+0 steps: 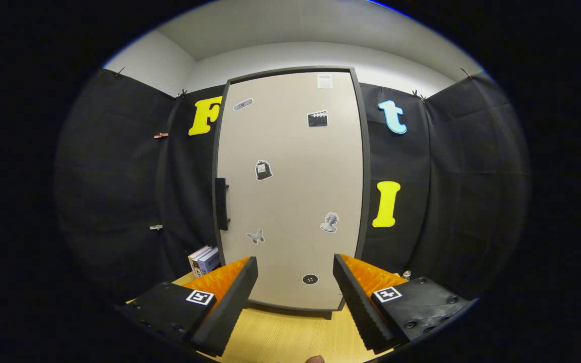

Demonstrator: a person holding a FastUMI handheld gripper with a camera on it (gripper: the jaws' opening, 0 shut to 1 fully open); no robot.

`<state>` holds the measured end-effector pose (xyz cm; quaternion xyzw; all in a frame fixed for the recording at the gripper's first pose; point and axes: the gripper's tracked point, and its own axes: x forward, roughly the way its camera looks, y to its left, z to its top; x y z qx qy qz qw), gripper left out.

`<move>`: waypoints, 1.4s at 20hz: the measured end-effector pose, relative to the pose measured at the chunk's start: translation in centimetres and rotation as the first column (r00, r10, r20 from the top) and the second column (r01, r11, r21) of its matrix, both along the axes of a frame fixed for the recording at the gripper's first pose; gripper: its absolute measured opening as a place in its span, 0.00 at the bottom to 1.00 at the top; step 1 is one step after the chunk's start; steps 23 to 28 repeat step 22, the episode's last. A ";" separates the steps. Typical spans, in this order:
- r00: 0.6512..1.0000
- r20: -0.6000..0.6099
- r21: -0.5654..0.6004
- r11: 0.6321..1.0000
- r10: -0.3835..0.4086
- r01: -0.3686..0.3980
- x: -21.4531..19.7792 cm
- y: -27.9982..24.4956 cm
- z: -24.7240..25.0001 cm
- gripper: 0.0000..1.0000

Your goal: Open the shoe cabinet door, grab the shoes and put them into the shoe cabinet, then close the shoe cabinet door.

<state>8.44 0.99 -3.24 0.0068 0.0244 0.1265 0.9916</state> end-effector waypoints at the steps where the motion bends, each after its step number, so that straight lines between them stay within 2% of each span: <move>1: 1.000 0.005 0.003 1.000 0.002 -0.002 0.0 -0.1 0.2 0.98; 28: 1.000 0.013 0.000 1.000 -0.005 0.005 -0.5 -1.6 -0.2 0.98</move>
